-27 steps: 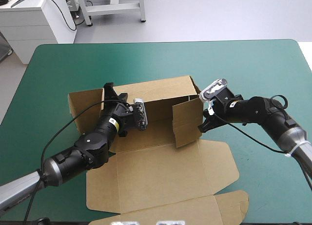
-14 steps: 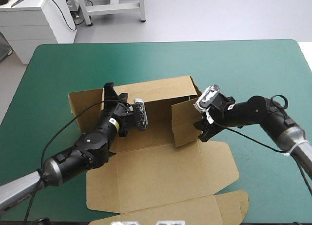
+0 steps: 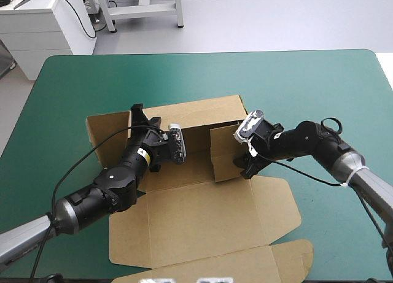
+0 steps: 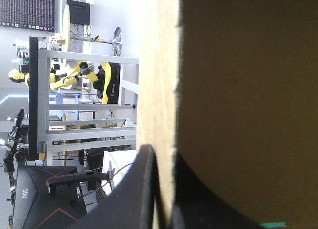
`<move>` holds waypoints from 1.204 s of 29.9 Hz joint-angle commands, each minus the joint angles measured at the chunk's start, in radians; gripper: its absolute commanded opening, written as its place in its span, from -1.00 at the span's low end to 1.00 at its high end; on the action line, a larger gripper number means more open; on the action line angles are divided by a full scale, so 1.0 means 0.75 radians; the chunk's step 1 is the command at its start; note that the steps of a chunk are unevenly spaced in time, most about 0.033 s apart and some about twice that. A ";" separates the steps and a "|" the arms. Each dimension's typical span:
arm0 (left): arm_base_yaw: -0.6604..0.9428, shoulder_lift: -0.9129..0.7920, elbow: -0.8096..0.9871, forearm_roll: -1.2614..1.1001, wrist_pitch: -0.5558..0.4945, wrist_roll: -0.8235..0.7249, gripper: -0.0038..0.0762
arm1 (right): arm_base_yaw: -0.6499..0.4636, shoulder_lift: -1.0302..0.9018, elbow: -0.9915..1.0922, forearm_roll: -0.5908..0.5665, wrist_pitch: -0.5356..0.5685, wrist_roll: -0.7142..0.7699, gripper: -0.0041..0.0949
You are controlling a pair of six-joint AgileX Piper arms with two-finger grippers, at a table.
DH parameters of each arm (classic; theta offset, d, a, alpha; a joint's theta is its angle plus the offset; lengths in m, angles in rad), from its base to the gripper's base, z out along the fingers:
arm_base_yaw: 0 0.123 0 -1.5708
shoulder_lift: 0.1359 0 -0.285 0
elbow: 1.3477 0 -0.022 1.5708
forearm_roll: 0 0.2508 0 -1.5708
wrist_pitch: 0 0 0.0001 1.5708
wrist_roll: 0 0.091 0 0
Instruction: Fold the box
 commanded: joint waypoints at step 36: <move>-0.005 -0.032 -0.012 -0.083 -0.105 -0.056 -0.90 | 0.004 0.012 -0.034 0.041 0.066 0.135 -0.96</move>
